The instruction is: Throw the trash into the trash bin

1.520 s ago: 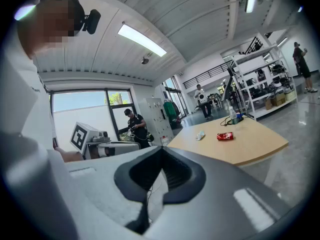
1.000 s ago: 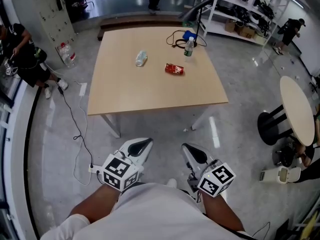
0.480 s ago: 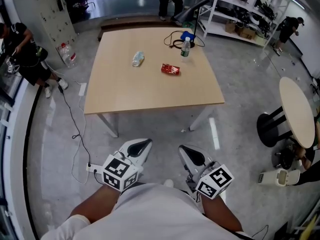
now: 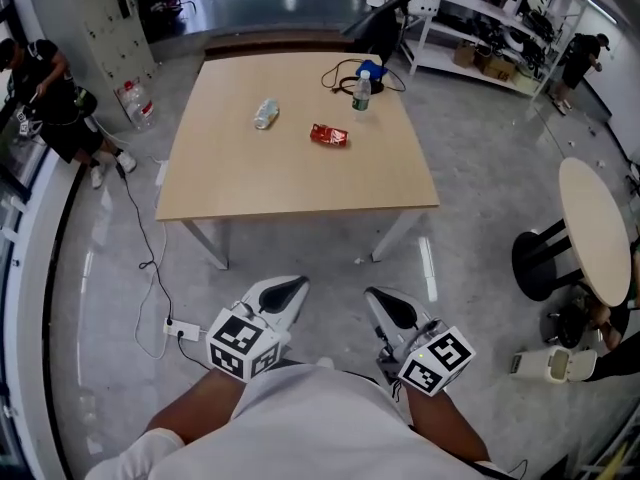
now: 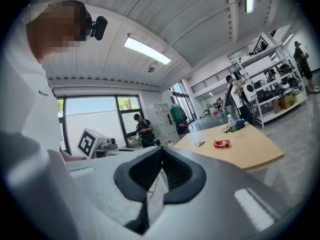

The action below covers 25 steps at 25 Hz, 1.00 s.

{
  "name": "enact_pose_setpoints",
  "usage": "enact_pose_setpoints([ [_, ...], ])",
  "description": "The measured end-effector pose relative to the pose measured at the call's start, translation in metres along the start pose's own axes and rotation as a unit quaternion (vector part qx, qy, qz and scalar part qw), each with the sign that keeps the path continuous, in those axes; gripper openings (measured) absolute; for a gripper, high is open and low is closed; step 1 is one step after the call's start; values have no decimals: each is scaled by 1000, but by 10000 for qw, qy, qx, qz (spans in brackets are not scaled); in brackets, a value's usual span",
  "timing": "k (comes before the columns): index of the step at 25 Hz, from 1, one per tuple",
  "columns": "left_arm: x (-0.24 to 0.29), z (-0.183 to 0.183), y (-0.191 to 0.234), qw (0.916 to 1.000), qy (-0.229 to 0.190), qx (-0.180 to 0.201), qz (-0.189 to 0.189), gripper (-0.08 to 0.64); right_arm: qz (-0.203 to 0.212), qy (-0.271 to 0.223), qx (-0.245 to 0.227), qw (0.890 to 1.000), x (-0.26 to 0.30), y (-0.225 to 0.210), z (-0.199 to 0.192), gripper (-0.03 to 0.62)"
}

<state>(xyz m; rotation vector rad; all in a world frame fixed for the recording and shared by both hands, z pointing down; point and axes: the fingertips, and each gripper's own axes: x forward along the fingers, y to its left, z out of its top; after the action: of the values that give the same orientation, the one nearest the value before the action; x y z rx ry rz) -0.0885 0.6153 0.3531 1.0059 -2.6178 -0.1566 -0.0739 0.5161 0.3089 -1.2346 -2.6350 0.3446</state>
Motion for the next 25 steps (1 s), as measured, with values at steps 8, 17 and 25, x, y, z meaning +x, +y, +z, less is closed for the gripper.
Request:
enact_pose_setpoints([
  [8, 10, -5, -2, 9992, 82, -154, 371, 8, 158, 28, 292, 9994, -13, -24, -8, 2],
  [17, 24, -5, 18, 9979, 237, -86, 593, 8, 216, 135, 431, 9987, 0, -43, -17, 2],
  [25, 48, 6, 63, 9984, 163, -119, 533, 8, 161, 371, 275, 9988, 40, -62, -23, 2],
])
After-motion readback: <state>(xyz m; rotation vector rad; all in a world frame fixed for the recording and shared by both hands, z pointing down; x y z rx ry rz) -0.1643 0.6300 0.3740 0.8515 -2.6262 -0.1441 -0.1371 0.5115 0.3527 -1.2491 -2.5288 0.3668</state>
